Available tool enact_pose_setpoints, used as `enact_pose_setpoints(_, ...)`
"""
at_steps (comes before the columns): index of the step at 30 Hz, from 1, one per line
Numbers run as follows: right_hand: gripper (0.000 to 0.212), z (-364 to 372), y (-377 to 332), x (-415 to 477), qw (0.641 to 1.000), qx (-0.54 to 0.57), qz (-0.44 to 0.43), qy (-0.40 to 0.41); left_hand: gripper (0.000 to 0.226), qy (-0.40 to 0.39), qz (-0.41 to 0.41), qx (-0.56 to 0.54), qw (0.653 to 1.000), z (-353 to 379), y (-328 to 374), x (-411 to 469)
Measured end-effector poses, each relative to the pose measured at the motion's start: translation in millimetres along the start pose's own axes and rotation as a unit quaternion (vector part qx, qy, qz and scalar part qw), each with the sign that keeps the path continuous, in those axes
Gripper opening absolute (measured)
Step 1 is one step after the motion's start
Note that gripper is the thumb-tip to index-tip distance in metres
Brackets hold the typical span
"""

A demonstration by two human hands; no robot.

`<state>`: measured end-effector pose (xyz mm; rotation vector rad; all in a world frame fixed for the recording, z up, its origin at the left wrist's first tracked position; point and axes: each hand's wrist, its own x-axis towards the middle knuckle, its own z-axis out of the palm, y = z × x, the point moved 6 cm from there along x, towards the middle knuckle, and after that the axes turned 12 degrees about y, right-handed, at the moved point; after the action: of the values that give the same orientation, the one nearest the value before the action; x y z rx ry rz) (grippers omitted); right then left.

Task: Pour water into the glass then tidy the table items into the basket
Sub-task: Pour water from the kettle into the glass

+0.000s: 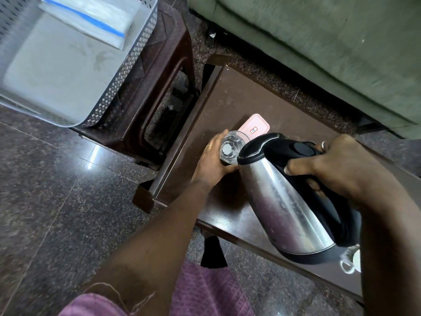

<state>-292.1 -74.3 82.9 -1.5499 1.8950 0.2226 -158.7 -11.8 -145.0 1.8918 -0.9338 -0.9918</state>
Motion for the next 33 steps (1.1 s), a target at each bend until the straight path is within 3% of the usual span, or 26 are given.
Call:
enact_pose_setpoints(12,0.034,-3,13,0,0.999,0.044,-0.02,0.02,0.1,-0.003,0.008,-0.013,1.0,-2,4,-3)
enact_pose_setpoints(17,0.036,-1,29,-5,0.996,0.07,-0.027,0.037,0.109,-0.029,-0.03,-0.027,0.999,-7,-2,-7)
enact_pose_setpoints(23,0.023,-9,36,-18,0.989,0.128,-0.042,0.056,0.096,-0.025,0.001,-0.02,0.999,-23,-2,-9)
enact_pose_setpoints(25,0.027,-12,30,-22,0.986,0.151,-0.061,0.045,0.076,0.001,0.022,-0.02,1.0,-35,3,-9)
enact_pose_setpoints(28,0.032,-17,13,-26,0.974,0.207,-0.088,0.036,0.044,0.1,0.054,-0.03,0.993,-67,16,-4)
enact_pose_setpoints(33,0.047,-17,-30,-26,0.948,0.267,-0.17,0.043,0.042,0.258,0.09,-0.033,0.961,-133,32,11)
